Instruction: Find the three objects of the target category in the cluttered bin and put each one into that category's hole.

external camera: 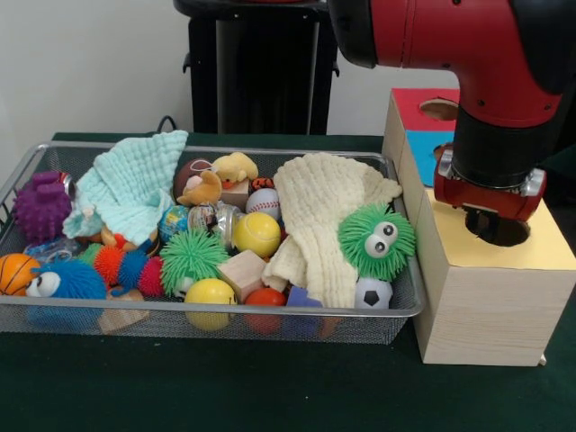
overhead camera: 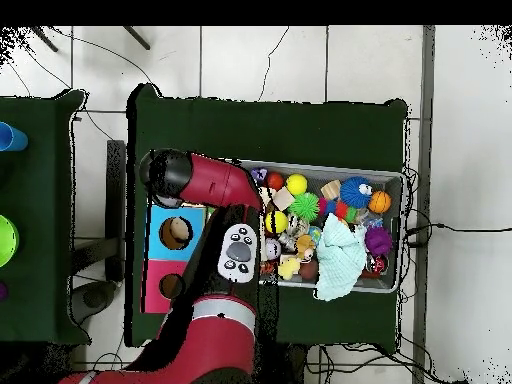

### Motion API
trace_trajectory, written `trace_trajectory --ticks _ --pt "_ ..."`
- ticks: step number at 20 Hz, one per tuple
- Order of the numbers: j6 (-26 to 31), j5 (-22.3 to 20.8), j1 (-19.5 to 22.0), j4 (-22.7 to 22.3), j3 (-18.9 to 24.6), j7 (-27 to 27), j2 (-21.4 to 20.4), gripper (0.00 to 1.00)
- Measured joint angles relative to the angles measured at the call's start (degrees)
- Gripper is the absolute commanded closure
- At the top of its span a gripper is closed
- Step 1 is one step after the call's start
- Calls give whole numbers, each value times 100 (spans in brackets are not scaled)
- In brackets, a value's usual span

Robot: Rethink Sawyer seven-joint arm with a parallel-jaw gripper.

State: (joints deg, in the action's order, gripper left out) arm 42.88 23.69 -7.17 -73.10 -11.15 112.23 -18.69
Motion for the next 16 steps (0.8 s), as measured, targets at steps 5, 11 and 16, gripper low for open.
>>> trace_trajectory --ticks 5,11,16 --pt "1 -2 -2 -3 0 0 -10 100" --pt "42 -5 -1 -30 0 0 -129 100" --pt "381 -5 -2 -36 -11 0 -393 100"
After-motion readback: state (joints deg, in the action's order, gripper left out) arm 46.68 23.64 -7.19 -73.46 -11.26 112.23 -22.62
